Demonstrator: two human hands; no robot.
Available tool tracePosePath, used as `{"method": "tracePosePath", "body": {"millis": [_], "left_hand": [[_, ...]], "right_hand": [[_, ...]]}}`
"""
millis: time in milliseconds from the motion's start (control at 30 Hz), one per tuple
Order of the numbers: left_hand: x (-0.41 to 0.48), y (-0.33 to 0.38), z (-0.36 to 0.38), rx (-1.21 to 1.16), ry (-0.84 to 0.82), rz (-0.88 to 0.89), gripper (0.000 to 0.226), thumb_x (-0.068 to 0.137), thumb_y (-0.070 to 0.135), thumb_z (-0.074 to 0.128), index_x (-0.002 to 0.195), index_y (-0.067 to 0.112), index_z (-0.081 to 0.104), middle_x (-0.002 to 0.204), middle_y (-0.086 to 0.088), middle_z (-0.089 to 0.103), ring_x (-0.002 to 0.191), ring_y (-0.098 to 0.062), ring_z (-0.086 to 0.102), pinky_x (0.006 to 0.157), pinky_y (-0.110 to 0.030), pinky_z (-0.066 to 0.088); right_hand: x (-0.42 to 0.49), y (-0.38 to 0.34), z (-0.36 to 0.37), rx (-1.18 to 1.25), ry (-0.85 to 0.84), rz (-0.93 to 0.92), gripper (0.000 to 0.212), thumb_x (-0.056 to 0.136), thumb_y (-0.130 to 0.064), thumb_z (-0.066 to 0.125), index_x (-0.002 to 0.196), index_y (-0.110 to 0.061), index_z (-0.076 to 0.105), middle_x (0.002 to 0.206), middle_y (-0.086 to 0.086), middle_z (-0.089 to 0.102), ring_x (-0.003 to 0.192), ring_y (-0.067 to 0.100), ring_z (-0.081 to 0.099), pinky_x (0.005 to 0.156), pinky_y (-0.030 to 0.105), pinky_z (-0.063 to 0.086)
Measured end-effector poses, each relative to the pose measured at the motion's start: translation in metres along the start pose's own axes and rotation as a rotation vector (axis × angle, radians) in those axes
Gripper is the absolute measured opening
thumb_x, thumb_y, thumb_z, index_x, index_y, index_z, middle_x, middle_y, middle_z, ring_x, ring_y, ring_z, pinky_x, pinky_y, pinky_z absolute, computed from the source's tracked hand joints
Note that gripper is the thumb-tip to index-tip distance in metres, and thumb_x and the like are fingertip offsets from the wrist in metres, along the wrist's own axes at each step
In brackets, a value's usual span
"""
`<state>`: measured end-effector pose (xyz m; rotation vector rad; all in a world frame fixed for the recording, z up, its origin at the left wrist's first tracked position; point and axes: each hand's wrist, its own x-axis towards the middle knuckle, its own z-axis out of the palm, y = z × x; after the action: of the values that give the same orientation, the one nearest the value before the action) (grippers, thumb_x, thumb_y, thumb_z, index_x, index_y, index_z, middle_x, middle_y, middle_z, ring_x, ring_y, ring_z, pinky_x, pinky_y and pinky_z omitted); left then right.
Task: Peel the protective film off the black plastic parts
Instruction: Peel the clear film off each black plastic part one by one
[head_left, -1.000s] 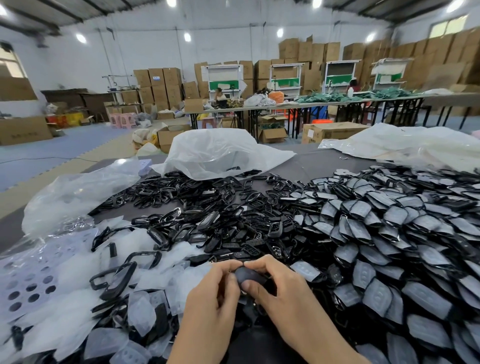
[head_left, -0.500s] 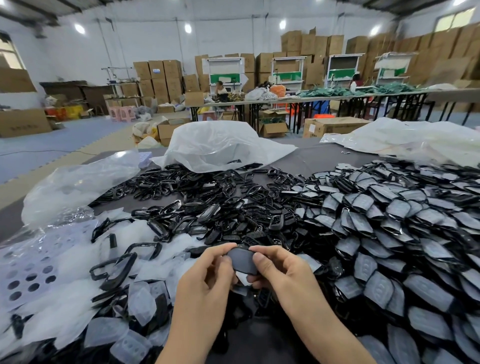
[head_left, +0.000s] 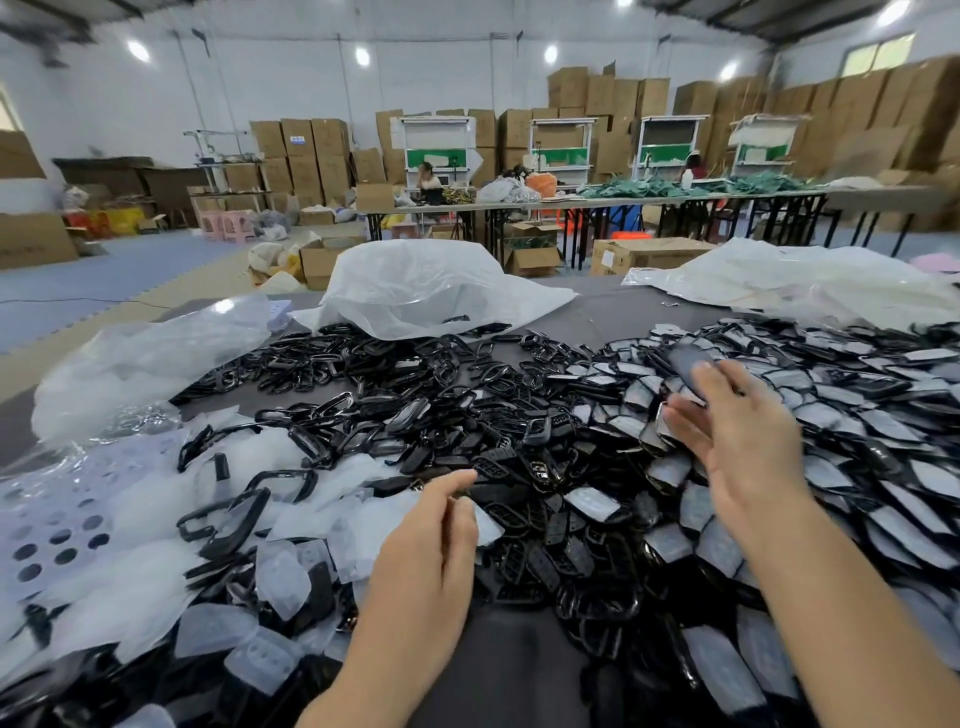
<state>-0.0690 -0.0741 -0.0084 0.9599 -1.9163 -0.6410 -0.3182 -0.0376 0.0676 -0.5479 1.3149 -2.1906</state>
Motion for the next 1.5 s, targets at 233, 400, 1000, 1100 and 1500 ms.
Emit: {"method": "tracePosePath", "body": {"millis": [233, 400, 1000, 1100, 1500], "left_hand": [[0.024, -0.011, -0.008, 0.374, 0.046, 0.034, 0.023, 0.098, 0.026, 0.048, 0.118, 0.026, 0.059, 0.104, 0.014, 0.06, 0.097, -0.006, 0.055, 0.083, -0.023, 0.045], [0.065, -0.029, -0.019, 0.669, -0.085, -0.025, 0.037, 0.1, 0.033, 0.047, 0.134, 0.019, 0.051, 0.124, -0.005, 0.054, 0.114, -0.026, 0.049, 0.099, -0.036, 0.041], [0.088, -0.045, -0.014, 0.893, -0.235, 0.2, 0.021, 0.104, 0.035, 0.037, 0.113, 0.022, 0.051, 0.112, 0.006, 0.055, 0.108, -0.017, 0.052, 0.088, -0.03, 0.044], [0.072, -0.034, -0.017, 0.526, -0.027, 0.093, 0.011, 0.099, 0.029, 0.05, 0.098, 0.02, 0.055, 0.093, 0.007, 0.061, 0.091, -0.016, 0.056, 0.081, -0.036, 0.048], [0.017, -0.018, -0.015, -0.111, 0.211, -0.073, 0.018, 0.099, 0.032, 0.05, 0.102, 0.045, 0.062, 0.082, 0.019, 0.064, 0.074, -0.008, 0.06, 0.063, -0.011, 0.043]], "right_hand": [[-0.021, 0.016, -0.012, -0.129, 0.118, -0.149, 0.055, 0.099, -0.012, 0.054, 0.15, -0.027, 0.042, 0.11, -0.021, 0.053, 0.075, 0.009, 0.068, 0.06, 0.019, 0.056], [-0.046, 0.04, 0.026, -0.462, -0.232, -0.239, 0.034, 0.101, -0.018, 0.052, 0.128, -0.039, 0.054, 0.119, -0.026, 0.054, 0.08, 0.012, 0.069, 0.06, 0.016, 0.055], [-0.057, 0.114, 0.041, -1.664, -0.422, -0.467, 0.036, 0.105, -0.045, 0.032, 0.137, -0.038, 0.048, 0.138, -0.003, 0.054, 0.13, 0.019, 0.045, 0.107, 0.034, 0.032], [-0.06, 0.112, 0.039, -1.609, -0.406, -0.493, 0.024, 0.104, -0.046, 0.038, 0.119, -0.038, 0.055, 0.114, -0.009, 0.061, 0.113, 0.017, 0.05, 0.097, 0.032, 0.035], [-0.066, 0.102, 0.037, -1.242, -0.391, -0.557, 0.039, 0.101, -0.023, 0.054, 0.139, -0.034, 0.051, 0.104, -0.015, 0.071, 0.091, 0.009, 0.067, 0.091, 0.027, 0.051]]}}
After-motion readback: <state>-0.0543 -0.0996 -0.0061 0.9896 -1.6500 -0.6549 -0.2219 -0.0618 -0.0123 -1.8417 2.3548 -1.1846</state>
